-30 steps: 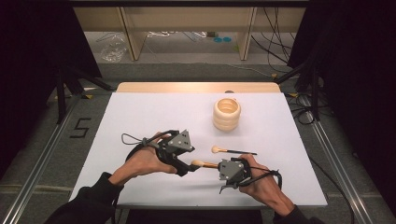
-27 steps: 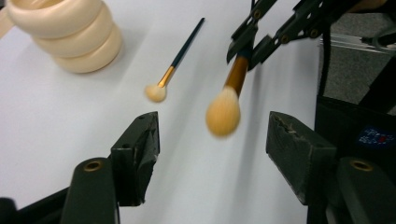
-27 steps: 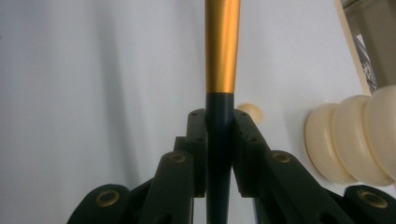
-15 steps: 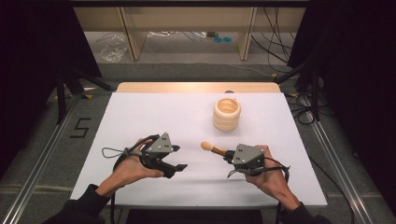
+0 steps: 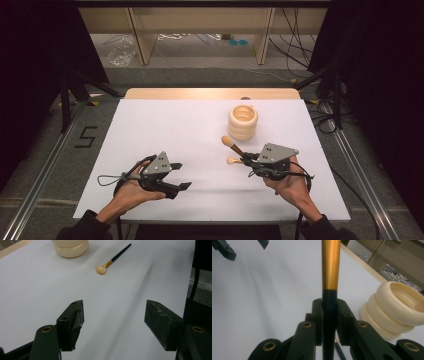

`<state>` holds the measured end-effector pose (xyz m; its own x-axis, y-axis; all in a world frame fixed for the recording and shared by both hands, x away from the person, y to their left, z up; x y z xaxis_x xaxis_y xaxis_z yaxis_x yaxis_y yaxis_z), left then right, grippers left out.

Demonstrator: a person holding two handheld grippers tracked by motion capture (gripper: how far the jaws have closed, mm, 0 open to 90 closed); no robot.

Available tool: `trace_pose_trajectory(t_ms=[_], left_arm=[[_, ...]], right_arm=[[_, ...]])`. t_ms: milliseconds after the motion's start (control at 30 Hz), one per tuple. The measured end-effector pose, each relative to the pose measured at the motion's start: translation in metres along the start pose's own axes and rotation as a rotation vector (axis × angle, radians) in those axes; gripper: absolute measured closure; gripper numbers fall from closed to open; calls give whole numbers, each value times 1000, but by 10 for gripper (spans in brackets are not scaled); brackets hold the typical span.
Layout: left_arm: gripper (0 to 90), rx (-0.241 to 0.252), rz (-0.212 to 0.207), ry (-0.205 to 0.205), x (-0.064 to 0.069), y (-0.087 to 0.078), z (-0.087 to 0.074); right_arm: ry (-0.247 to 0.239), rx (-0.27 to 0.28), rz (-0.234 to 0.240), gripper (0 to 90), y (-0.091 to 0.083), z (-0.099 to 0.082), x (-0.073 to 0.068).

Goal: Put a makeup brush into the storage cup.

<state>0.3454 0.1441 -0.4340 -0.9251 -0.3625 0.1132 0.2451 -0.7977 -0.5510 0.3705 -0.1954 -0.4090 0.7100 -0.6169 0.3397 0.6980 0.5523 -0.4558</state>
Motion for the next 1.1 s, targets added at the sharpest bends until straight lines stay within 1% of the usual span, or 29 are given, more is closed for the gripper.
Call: trace_pose_trajectory(t_ms=[33, 67, 133, 167, 233, 267, 300, 333, 367, 400, 433, 500, 533, 600, 633, 667, 700, 767, 800, 833, 867, 900, 933, 967, 1000, 1033, 1067, 1100], left_arm=[[319, 10, 7, -2, 0, -1, -1], [315, 6, 19, -4, -1, -3, -1], [311, 33, 23, -16, -1, -3, -2], [309, 47, 37, -9, -1, -4, -3], [307, 63, 42, -37, -2, -5, -5], [306, 69, 41, -29, -3, -6, -5], [305, 75, 50, -43, -3, -6, -7], [303, 84, 49, -46, -3, -6, -8], [300, 75, 49, -39, -4, -7, -9], [298, 81, 58, -51, -3, -6, -10], [298, 75, 62, -57, -3, -6, -11], [291, 70, 55, -34, -5, -6, -12], [289, 72, 69, -37, -4, -6, -13], [286, 77, 66, -42, -3, -5, -15], [284, 78, 65, -45, -3, -5, -15], [284, 82, 68, -42, -3, -6, -16], [284, 82, 68, -41, -4, -6, -16], [284, 85, 77, -57, -3, -6, -17], [284, 89, 77, -71, -2, -6, -18], [284, 89, 78, -71, -2, -7, -18], [283, 85, 80, -54, -3, -7, -18], [283, 92, 83, -74, -2, -7, -19], [281, 90, 82, -68, -3, -7, -19], [281, 92, 83, -74, -2, -7, -19], [280, 92, 84, -71, -3, -7, -19], [279, 93, 84, -76, -3, -7, -20], [278, 94, 83, -77, -3, -7, -20], [278, 92, 85, -77, -3, -7, -20]], right_arm=[[13, 8, -5, 795, 0, 0, 2], [26, 14, -8, 795, 0, 0, 4], [39, 26, -16, 795, 1, 0, 6], [53, 35, -18, 795, 1, 0, 8], [77, 49, -23, 795, 2, 0, 12], [90, 53, -19, 795, 2, 0, 14], [101, 65, -25, 795, 3, 0, 15], [110, 70, -26, 795, 4, 0, 17], [121, 74, -26, 795, 4, 0, 19], [135, 83, -28, 795, 5, 0, 20], [151, 95, -31, 795, 5, 1, 23], [173, 102, -25, 795, 6, 2, 28], [185, 112, -28, 795, 7, 2, 30], [206, 128, -32, 795, 9, 3, 35], [214, 138, -43, 795, 11, 4, 37], [224, 134, -38, 795, 12, 4, 39], [234, 144, -41, 795, 13, 4, 41], [241, 149, -50, 795, 16, 5, 45], [256, 143, -49, 795, 17, 5, 46], [255, 159, -58, 795, 19, 6, 48], [253, 167, -67, 795, 20, 6, 50], [264, 157, -65, 795, 21, 7, 50], [268, 149, -57, 795, 21, 8, 52], [262, 164, -67, 795, 23, 8, 54], [267, 175, -74, 795, 24, 8, 55], [269, 176, -70, 795, 25, 7, 56], [283, 165, -69, 795, 26, 7, 56], [290, 174, -71, 795, 27, 7, 57]])
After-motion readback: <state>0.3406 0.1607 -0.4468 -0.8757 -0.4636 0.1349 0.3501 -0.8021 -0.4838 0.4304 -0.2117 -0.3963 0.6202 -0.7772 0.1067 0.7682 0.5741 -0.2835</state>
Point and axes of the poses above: each handheld gripper's, and its own axes: y roughly forward along the jaws, z roughly out of its top, x roughly to its right, the point moved 1 cm from there along y, roughly forward along the jaws, and after that the axes turned 11 degrees about -z, right-handed, at the moved point
